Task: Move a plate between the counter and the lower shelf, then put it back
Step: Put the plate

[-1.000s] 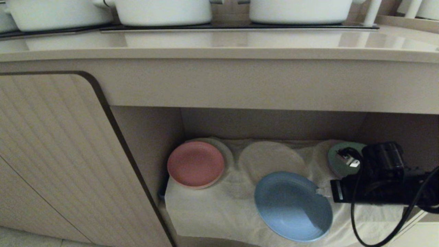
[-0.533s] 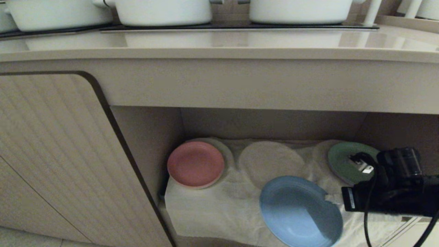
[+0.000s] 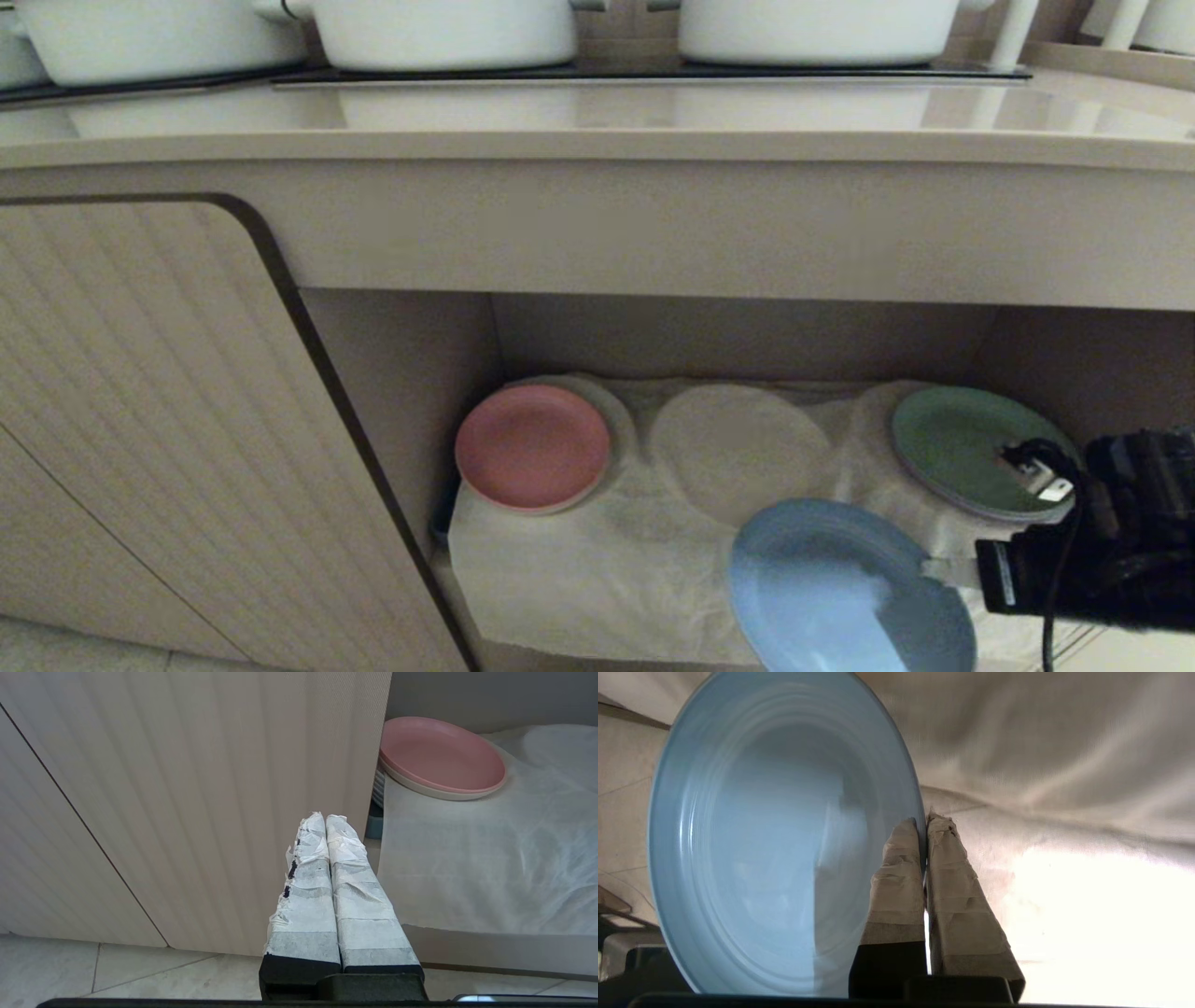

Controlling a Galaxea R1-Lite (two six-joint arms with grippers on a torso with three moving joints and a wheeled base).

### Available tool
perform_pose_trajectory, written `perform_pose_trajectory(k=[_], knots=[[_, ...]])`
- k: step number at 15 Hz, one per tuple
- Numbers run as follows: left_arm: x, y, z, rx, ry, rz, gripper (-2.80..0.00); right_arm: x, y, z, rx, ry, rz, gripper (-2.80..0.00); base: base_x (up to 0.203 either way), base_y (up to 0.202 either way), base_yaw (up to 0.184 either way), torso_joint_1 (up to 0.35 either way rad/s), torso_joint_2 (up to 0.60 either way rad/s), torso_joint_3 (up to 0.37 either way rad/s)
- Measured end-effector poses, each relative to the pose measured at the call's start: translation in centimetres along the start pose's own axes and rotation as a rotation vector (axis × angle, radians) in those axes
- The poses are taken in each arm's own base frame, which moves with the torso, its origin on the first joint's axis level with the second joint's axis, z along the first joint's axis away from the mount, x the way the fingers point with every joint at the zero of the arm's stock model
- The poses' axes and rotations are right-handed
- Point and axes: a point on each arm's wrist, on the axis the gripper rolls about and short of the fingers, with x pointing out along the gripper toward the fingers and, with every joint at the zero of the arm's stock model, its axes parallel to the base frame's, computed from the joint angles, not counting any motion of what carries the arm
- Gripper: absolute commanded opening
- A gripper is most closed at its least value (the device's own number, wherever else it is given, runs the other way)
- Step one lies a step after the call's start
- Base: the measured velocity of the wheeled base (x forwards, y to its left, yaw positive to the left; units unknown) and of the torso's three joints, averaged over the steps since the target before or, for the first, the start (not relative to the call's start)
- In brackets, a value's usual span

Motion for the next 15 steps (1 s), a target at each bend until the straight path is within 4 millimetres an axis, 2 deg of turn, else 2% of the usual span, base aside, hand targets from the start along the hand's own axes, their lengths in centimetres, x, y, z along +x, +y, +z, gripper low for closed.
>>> perform_pose_trajectory(k=[6, 15], knots=[[0.0, 0.0, 0.0, 0.000, 0.000, 0.000, -2.80, -3.7, 0.2, -1.9, 0.055, -0.004, -0.042, -2.80, 0.000, 0.000, 0.000, 0.000, 0.00, 0.000], [0.0, 0.0, 0.0, 0.000, 0.000, 0.000, -2.80, -8.3, 2.1, -5.4, 0.040, -0.059, -0.045, -2.80, 0.000, 0.000, 0.000, 0.000, 0.00, 0.000]])
